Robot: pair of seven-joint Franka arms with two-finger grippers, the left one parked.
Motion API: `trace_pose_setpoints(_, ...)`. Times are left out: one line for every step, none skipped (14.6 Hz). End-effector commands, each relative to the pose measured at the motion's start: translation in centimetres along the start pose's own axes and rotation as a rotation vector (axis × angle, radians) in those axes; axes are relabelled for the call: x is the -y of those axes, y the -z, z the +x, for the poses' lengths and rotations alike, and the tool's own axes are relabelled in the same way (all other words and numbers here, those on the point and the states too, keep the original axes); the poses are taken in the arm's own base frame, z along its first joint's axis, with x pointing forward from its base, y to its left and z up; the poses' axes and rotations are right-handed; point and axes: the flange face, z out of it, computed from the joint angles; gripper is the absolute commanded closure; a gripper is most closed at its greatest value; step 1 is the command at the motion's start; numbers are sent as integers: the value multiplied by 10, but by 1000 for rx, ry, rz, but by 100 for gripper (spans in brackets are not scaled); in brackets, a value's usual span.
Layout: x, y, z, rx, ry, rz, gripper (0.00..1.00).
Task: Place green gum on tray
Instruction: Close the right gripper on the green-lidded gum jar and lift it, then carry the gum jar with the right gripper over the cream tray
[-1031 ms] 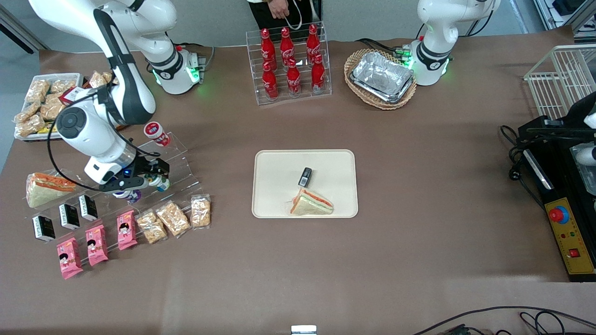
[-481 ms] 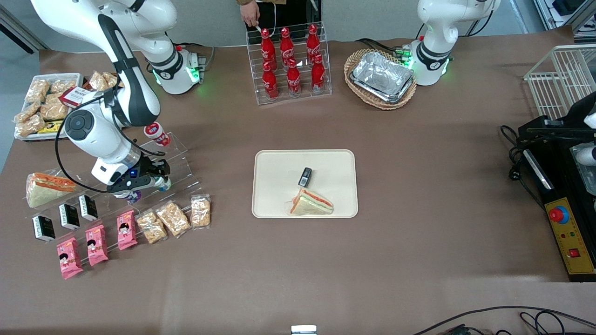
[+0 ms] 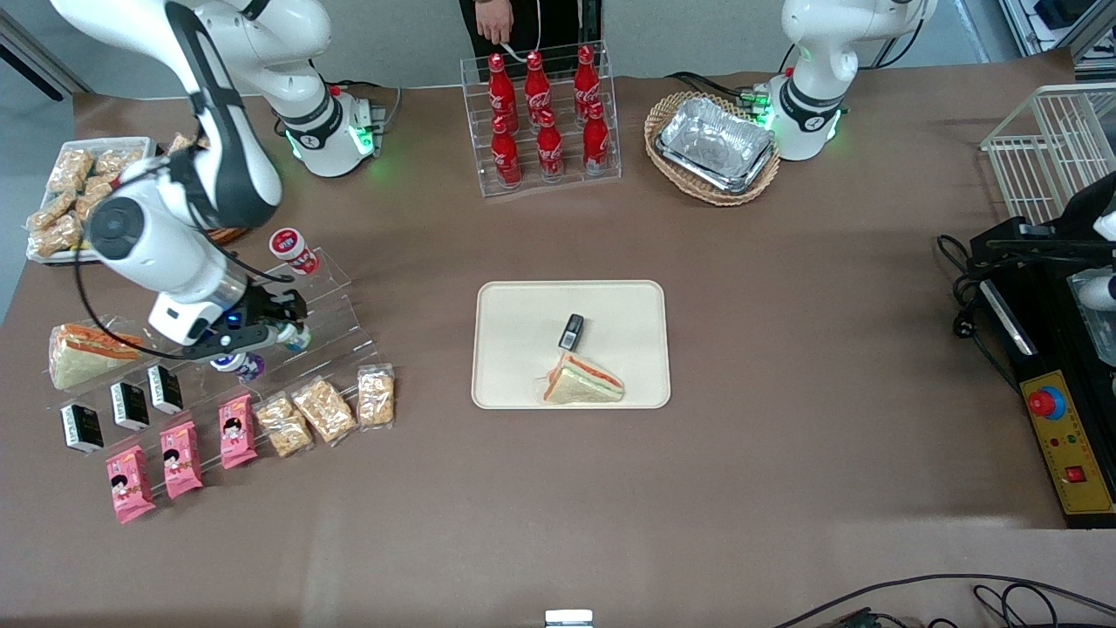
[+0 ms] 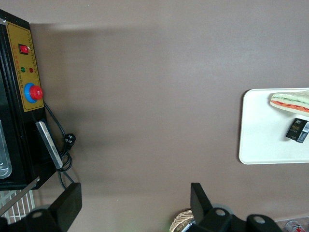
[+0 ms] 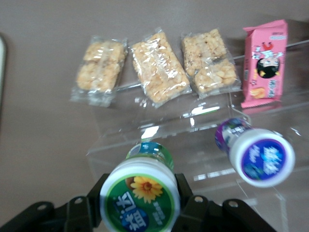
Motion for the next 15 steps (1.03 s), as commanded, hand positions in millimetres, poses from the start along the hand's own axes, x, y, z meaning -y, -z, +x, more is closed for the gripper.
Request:
trace_pose_setpoints(1, 74, 11, 74, 8, 19, 69)
trace_pose_setpoints(3, 90, 10, 83, 9, 22, 69)
trace_pose_setpoints(4, 108, 9, 86, 8, 24, 69)
trace_pose_setpoints(6, 128, 10, 88, 11, 26, 69)
trace_pose_setpoints(7, 149, 10, 93, 13, 28, 69)
trace_pose_setpoints(9, 168, 11, 93, 16, 33, 69)
trace_pose_setpoints(14, 186, 10, 85, 17, 56, 69)
trace_pose_setpoints(18, 204, 10, 66, 20, 78, 69)
trace_pose_setpoints(21, 220, 8, 66, 18, 93, 69)
trace_pose_setpoints(25, 236, 4, 69, 17, 97, 69)
trace_pose_setpoints(36, 246, 2, 77, -8, 113, 69)
trace_pose_setpoints(59, 250, 1, 90, -44, 118, 68)
trace_pose_setpoints(86, 250, 0, 100, -78, 108, 68)
trace_pose_setpoints(115, 249, -1, 110, -112, 97, 68)
trace_pose_setpoints(146, 248, -4, 117, -152, 84, 68)
